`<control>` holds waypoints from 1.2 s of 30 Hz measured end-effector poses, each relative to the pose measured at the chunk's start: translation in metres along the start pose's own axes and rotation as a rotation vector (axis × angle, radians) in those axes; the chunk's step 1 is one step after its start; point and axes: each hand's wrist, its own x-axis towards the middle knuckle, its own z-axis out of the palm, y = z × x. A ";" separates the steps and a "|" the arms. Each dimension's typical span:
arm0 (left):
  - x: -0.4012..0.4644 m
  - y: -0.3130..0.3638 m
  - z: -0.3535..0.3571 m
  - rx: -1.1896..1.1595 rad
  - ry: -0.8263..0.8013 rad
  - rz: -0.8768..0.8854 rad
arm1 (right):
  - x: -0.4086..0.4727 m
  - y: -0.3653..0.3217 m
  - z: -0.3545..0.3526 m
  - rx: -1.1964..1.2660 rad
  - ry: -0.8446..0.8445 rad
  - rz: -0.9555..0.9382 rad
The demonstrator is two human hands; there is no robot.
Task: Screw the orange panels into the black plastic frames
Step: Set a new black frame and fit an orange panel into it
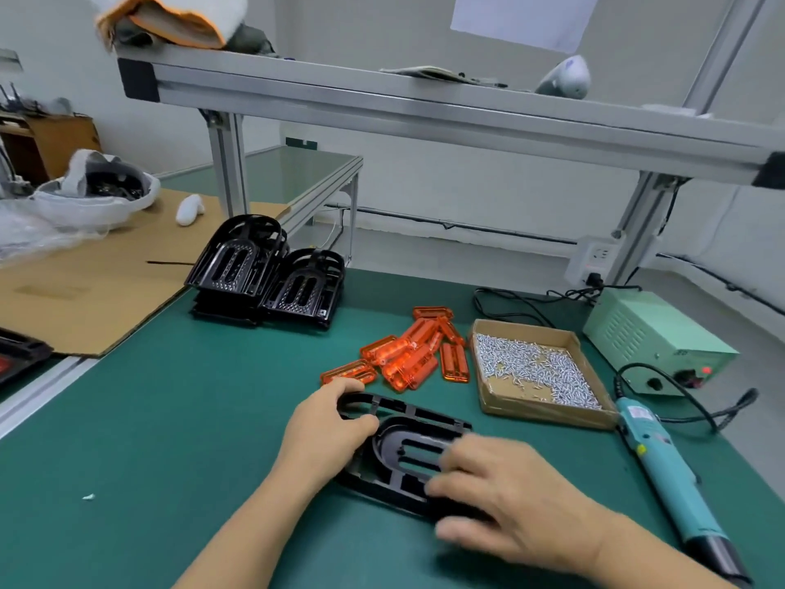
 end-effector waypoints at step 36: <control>-0.026 0.058 0.025 -0.691 -0.111 0.346 | 0.034 0.024 -0.019 2.177 0.404 0.417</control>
